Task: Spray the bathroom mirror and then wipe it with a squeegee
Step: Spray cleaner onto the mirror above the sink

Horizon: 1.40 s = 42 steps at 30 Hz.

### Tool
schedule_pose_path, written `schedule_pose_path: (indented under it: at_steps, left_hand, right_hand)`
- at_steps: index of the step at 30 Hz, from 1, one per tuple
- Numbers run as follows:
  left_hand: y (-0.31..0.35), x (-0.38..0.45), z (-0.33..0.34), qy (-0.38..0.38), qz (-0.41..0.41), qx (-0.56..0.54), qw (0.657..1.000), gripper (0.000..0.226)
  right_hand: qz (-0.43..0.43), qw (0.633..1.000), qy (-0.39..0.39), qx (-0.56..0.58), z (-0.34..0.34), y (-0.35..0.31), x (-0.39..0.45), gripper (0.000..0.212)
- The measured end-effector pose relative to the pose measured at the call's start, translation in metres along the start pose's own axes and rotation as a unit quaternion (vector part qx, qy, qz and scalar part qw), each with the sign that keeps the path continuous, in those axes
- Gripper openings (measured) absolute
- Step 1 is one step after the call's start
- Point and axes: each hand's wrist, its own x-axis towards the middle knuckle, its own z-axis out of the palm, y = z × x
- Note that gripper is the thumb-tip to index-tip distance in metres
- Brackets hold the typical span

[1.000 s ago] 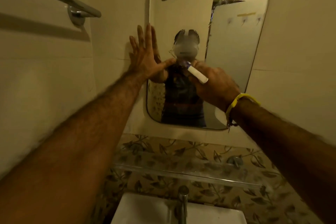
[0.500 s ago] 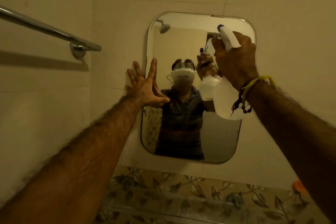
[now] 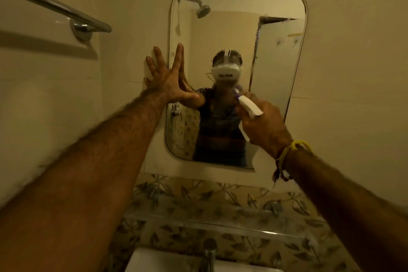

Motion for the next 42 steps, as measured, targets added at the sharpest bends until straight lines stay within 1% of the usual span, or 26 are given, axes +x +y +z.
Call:
schedule_pose_path:
  at_steps: [1, 4, 7, 9, 10, 11, 13, 15, 16, 18, 21, 23, 24, 26, 28, 30, 33, 36, 38, 40, 42]
  left_hand:
    - [0.001, -0.003, 0.0, 0.004, -0.003, 0.007, 1.0, 0.155]
    - [0.007, -0.016, 0.003, 0.032, -0.001, 0.039, 0.999, 0.145]
    - [0.015, -0.03, 0.012, 0.066, 0.032, 0.069, 0.995, 0.13]
    - [0.019, -0.035, 0.019, 0.063, 0.044, 0.06, 0.995, 0.12]
    - [0.019, -0.037, 0.021, 0.048, 0.041, 0.037, 0.997, 0.119]
    - [0.018, -0.037, 0.022, 0.027, 0.034, 0.006, 0.999, 0.123]
    - [0.014, -0.037, 0.022, -0.016, 0.031, -0.043, 0.998, 0.139]
    - [0.012, -0.036, 0.02, -0.038, 0.039, -0.061, 0.997, 0.149]
    - [0.013, -0.036, 0.019, -0.042, 0.039, -0.063, 0.996, 0.152]
    - [0.016, -0.035, 0.02, -0.041, 0.032, -0.062, 0.997, 0.157]
    - [0.024, -0.036, 0.021, -0.026, 0.012, -0.056, 0.998, 0.16]
    - [0.03, -0.035, 0.022, -0.023, -0.008, -0.044, 0.999, 0.161]
    - [0.033, -0.034, 0.022, -0.021, -0.018, -0.036, 0.999, 0.161]
    - [0.038, -0.032, 0.023, -0.017, -0.032, -0.015, 0.999, 0.162]
    - [0.041, -0.031, 0.022, -0.016, -0.042, 0.009, 0.999, 0.164]
    - [0.045, -0.032, 0.019, -0.014, -0.045, 0.046, 0.998, 0.167]
    - [0.053, -0.029, 0.01, 0.012, -0.016, 0.098, 0.995, 0.168]
    - [0.066, -0.021, -0.004, 0.053, 0.04, 0.107, 0.992, 0.163]
    - [0.076, -0.015, -0.016, 0.064, 0.076, 0.131, 0.986, 0.157]
    - [0.084, -0.01, -0.027, 0.053, 0.099, 0.153, 0.982, 0.153]
    - [0.088, -0.007, -0.035, 0.036, 0.105, 0.177, 0.978, 0.15]
  right_hand:
    - [-0.012, 1.0, -0.017, -0.015, 0.003, 0.005, -0.009, 0.033]
    - [-0.022, 0.993, -0.092, -0.07, 0.01, 0.017, -0.034, 0.024]
    - [-0.031, 0.982, -0.155, -0.106, 0.015, 0.024, -0.052, 0.022]
    - [-0.031, 0.972, -0.196, -0.126, 0.019, 0.028, -0.062, 0.022]
    - [-0.032, 0.964, -0.219, -0.15, 0.022, 0.031, -0.066, 0.022]
    - [-0.031, 0.953, -0.243, -0.181, 0.025, 0.035, -0.07, 0.023]
    - [-0.016, 0.933, -0.277, -0.231, 0.028, 0.049, -0.075, 0.025]
    - [0.01, 0.927, -0.279, -0.251, 0.023, 0.062, -0.074, 0.021]
    - [0.024, 0.928, -0.27, -0.254, 0.019, 0.068, -0.071, 0.018]
    - [0.03, 0.939, -0.228, -0.257, 0.005, 0.076, -0.061, 0.017]
    - [0.001, 0.952, -0.137, -0.274, -0.02, 0.076, -0.038, 0.022]
    - [-0.02, 0.958, -0.091, -0.273, -0.036, 0.067, -0.021, 0.029]
    - [-0.02, 0.964, -0.068, -0.255, -0.042, 0.062, -0.014, 0.029]
    - [-0.021, 0.98, -0.024, -0.197, -0.053, 0.049, -0.002, 0.017]
    - [-0.044, 0.986, 0.001, -0.163, -0.06, 0.033, 0.006, 0.007]
    - [-0.059, 0.988, 0.012, -0.145, -0.064, 0.014, 0.017, 0.012]
    - [-0.068, 0.989, 0.038, -0.124, -0.075, -0.012, 0.037, 0.025]
    - [-0.069, 0.99, 0.087, -0.092, -0.09, -0.031, 0.061, 0.027]
    - [-0.052, 0.991, 0.107, -0.058, -0.102, -0.037, 0.076, 0.024]
    - [-0.047, 0.989, 0.133, -0.033, -0.115, -0.039, 0.089, 0.014]
    - [-0.044, 0.985, 0.165, -0.018, -0.128, -0.038, 0.096, 0.009]
